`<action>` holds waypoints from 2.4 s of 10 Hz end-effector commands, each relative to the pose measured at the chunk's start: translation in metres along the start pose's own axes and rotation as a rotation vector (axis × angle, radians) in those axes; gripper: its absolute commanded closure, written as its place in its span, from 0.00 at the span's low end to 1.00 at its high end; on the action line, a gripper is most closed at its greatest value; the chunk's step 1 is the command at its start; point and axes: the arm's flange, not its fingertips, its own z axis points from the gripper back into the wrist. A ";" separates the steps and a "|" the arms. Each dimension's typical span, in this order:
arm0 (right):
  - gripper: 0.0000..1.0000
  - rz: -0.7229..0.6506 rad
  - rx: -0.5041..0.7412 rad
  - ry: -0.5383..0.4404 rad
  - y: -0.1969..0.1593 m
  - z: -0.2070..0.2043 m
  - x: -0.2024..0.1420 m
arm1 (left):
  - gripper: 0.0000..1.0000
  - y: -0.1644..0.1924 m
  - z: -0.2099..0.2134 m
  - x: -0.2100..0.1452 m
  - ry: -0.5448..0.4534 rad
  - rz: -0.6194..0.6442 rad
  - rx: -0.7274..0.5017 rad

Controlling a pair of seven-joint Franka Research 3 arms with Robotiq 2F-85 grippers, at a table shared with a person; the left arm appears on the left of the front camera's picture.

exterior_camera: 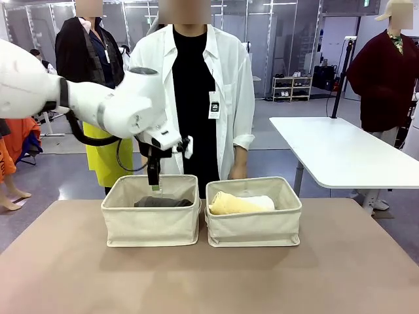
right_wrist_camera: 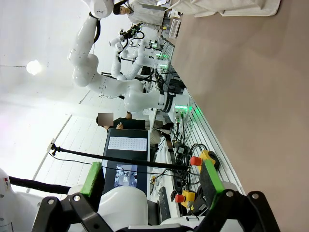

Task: Divide the towels into two baskets.
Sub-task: Pick up one hotel-folded towel from the bottom of the table and place it in the Fabric basket indicated by the person.

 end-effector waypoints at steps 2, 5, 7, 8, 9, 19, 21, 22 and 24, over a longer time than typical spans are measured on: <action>0.00 0.006 -0.007 -0.008 0.002 -0.004 -0.002 | 0.00 -0.055 0.056 -0.097 -0.285 0.117 -0.234; 0.00 0.006 -0.007 -0.008 0.002 -0.004 -0.002 | 0.00 -0.087 0.074 -0.202 -0.484 0.360 -0.412; 0.00 0.006 -0.007 -0.008 0.002 -0.004 -0.002 | 0.00 -0.102 0.070 -0.275 -0.557 0.496 -0.518; 0.00 0.006 -0.007 -0.008 0.002 -0.004 -0.002 | 0.00 -0.106 0.058 -0.314 -0.617 0.577 -0.587; 0.00 0.006 -0.007 -0.008 0.002 -0.004 -0.002 | 0.00 -0.114 0.042 -0.356 -0.700 0.648 -0.659; 0.00 0.006 -0.007 -0.008 0.002 -0.004 -0.002 | 0.00 -0.186 -0.062 -0.512 -0.995 0.976 -0.738; 0.00 0.006 -0.007 -0.008 0.002 -0.004 -0.002 | 0.00 -0.186 -0.062 -0.512 -0.995 0.976 -0.738; 0.00 0.006 -0.007 -0.008 0.002 -0.004 -0.002 | 0.00 -0.186 -0.062 -0.512 -0.995 0.976 -0.738; 0.00 0.006 -0.007 -0.008 0.002 -0.004 -0.002 | 0.00 -0.186 -0.062 -0.512 -0.995 0.976 -0.738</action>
